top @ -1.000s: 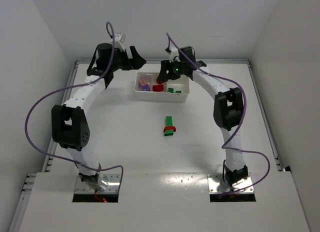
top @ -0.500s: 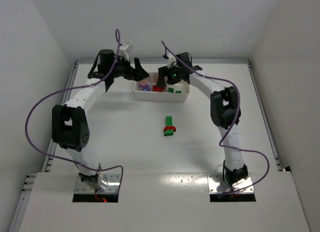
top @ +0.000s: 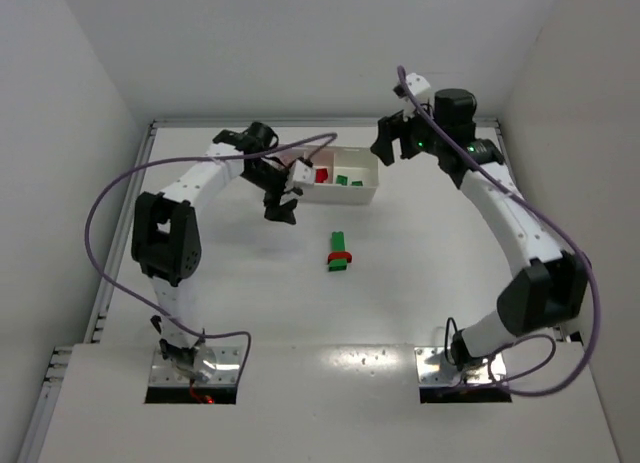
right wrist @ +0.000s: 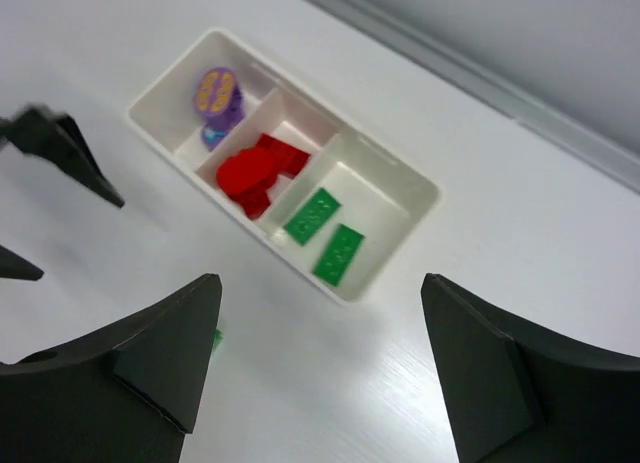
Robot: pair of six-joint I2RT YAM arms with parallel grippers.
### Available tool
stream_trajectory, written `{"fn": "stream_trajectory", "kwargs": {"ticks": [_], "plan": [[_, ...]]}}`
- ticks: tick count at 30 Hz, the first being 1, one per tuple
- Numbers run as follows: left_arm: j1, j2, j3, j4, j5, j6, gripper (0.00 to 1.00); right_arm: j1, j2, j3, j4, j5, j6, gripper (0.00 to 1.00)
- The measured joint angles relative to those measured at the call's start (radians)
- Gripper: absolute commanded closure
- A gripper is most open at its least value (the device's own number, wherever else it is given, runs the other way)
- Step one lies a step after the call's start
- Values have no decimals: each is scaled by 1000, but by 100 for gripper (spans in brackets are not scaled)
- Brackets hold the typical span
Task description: Sort the legos into containers by color
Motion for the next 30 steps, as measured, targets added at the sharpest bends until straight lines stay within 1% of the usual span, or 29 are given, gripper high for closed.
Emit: {"fn": "stream_trajectory", "kwargs": {"ticks": [3, 7, 9, 11, 14, 17, 18, 19, 21, 30], "plan": [[-33, 95, 53, -127, -38, 253, 10, -23, -109, -69, -14, 54, -20, 18], [-76, 211, 163, -218, -50, 521, 10, -39, -149, -188, -81, 121, -16, 18], [-97, 240, 188, -237, -48, 626, 10, -49, -150, -244, -117, 143, -6, 18], [-117, 261, 211, -255, -43, 698, 10, -64, -160, -297, -145, 158, 4, 18], [-148, 276, 229, -264, -33, 755, 10, -90, -192, -340, -187, 186, 12, 18], [-179, 285, 233, -272, -13, 787, 13, -111, -241, -346, -206, 220, 30, 18], [-191, 288, 233, -275, -9, 795, 14, -116, -260, -346, -206, 230, 40, 18], [-201, 293, 233, -277, -5, 800, 18, -121, -276, -346, -207, 240, 51, 18], [-219, 304, 233, -279, 0, 806, 21, -129, -303, -346, -211, 256, 71, 18], [-280, 373, 232, -280, 4, 824, 21, -164, -315, -319, -248, 271, 116, 18]]}}
